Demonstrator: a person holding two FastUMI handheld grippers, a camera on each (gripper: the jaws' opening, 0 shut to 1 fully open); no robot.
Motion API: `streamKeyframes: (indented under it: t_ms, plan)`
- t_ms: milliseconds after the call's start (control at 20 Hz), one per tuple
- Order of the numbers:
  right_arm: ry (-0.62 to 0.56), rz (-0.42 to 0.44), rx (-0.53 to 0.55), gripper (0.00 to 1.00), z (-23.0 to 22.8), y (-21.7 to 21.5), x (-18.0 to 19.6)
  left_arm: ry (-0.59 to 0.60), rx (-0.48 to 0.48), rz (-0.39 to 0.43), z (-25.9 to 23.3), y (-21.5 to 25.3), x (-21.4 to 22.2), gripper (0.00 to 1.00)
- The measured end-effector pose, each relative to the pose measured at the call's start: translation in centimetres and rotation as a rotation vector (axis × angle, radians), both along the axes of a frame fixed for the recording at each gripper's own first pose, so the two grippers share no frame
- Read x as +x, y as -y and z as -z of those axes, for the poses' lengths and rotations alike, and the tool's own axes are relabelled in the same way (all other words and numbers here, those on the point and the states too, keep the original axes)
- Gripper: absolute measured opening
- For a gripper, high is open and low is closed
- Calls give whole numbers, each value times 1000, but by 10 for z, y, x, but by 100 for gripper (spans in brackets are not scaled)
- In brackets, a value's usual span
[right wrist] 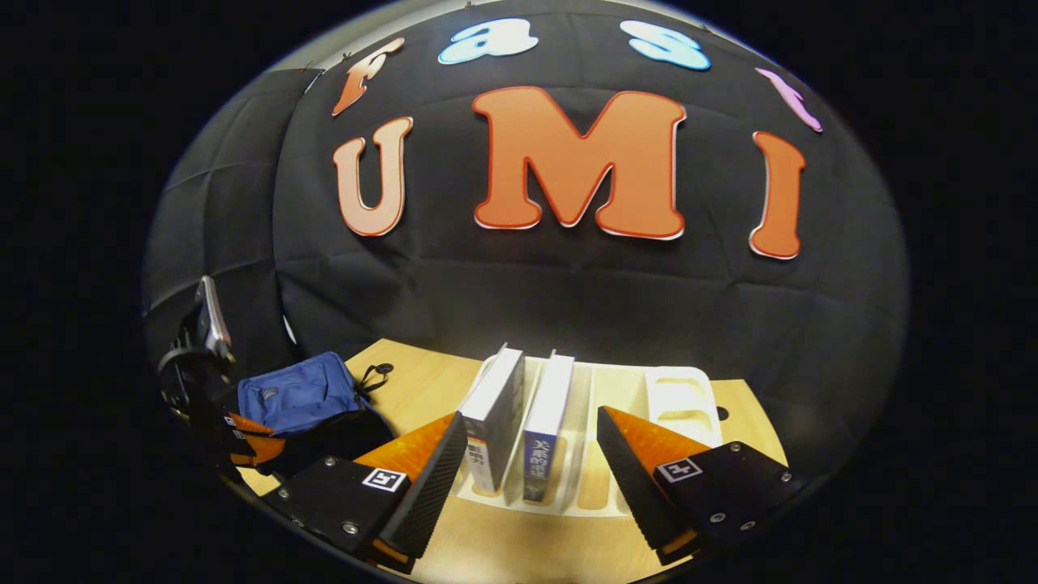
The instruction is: Open the schoolbag, grab two books from the bookshelf and put them into the schoolbag.
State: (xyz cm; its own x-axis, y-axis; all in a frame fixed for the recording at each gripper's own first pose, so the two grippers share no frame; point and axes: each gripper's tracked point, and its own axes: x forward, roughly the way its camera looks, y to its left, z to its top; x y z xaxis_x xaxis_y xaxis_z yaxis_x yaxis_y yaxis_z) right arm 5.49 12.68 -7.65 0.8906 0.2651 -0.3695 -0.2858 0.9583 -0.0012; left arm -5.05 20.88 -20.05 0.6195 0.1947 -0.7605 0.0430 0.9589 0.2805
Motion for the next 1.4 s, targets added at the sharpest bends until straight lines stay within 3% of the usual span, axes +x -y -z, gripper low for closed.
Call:
streamKeyframes:
  t_ms: [350,550,600,650,850,1100,1200,1250,1300,1400]
  plan:
    - [-171,-50,-126,96,31,-60,52,61,-126,-35,-64,-37,14,0]
    - [-314,-9,-224,97,56,-69,79,70,-171,-32,-72,-49,17,0]
    - [-357,-3,-238,97,62,-69,84,74,-178,-30,-73,-50,17,5]
    - [-405,13,-246,97,69,-70,90,77,-186,-29,-74,-51,17,0]
    - [-613,54,-181,95,89,-77,102,93,-216,-27,-75,-57,15,0]
    - [-740,130,-224,60,117,-63,111,105,-250,-28,-78,-58,5,0]
    - [-796,146,-257,38,128,-57,105,109,-260,-31,-77,-58,3,0]
    - [-792,147,-248,38,128,-57,108,112,-264,-30,-77,-57,2,0]
    - [-818,141,-235,44,127,-60,103,114,-270,-29,-77,-57,1,0]
    - [-848,134,-224,40,123,-60,95,117,-276,-29,-75,-60,1,0]
